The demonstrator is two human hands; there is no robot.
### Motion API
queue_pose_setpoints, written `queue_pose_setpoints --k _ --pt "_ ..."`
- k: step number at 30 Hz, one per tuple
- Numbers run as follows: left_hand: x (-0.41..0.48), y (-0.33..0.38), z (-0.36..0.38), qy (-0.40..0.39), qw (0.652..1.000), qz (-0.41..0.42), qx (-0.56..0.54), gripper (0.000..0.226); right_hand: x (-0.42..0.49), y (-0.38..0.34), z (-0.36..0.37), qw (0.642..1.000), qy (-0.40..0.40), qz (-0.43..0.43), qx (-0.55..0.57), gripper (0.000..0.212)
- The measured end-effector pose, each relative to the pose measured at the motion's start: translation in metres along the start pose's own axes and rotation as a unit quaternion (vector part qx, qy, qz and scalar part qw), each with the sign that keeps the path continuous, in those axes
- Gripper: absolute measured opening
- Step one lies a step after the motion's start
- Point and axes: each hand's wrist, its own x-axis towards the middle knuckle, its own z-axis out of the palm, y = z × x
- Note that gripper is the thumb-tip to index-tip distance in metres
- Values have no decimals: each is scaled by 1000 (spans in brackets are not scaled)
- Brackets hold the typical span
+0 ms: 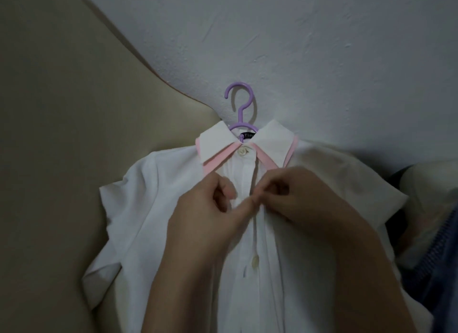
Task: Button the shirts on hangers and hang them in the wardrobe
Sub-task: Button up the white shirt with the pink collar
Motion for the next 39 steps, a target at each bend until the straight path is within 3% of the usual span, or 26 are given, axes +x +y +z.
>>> queue_pose_setpoints --k 3,6,9,15,23,27,31,33,39 --pt "-8 1 2 10 998 -19 65 34 0 2 6 1000 -25 12 -6 14" --pt "-11 -2 6 65 998 -24 8 11 2 3 8 1000 -4 22 17 13" --pt "-13 -9 7 101 993 -28 -47 11 3 1 9 1000 -12 24 4 13" --pt "-11 -16 8 36 997 8 -64 11 3 -4 14 1000 -22 -10 -12 11" --pt "-9 -19 0 27 990 -27 -134 8 5 -2 16 999 -39 7 32 15" --pt "-13 -18 -5 5 994 -23 -111 19 7 -2 17 998 -31 31 33 14" --pt "-13 -20 -9 11 991 -61 -121 6 5 -4 12 995 -58 50 64 15" --pt "-11 -21 -8 11 992 -55 -111 10 3 -7 11 991 -74 61 93 13" --pt "-17 -17 -12 -74 993 -35 -90 14 -1 -11 9 986 -109 96 84 17"
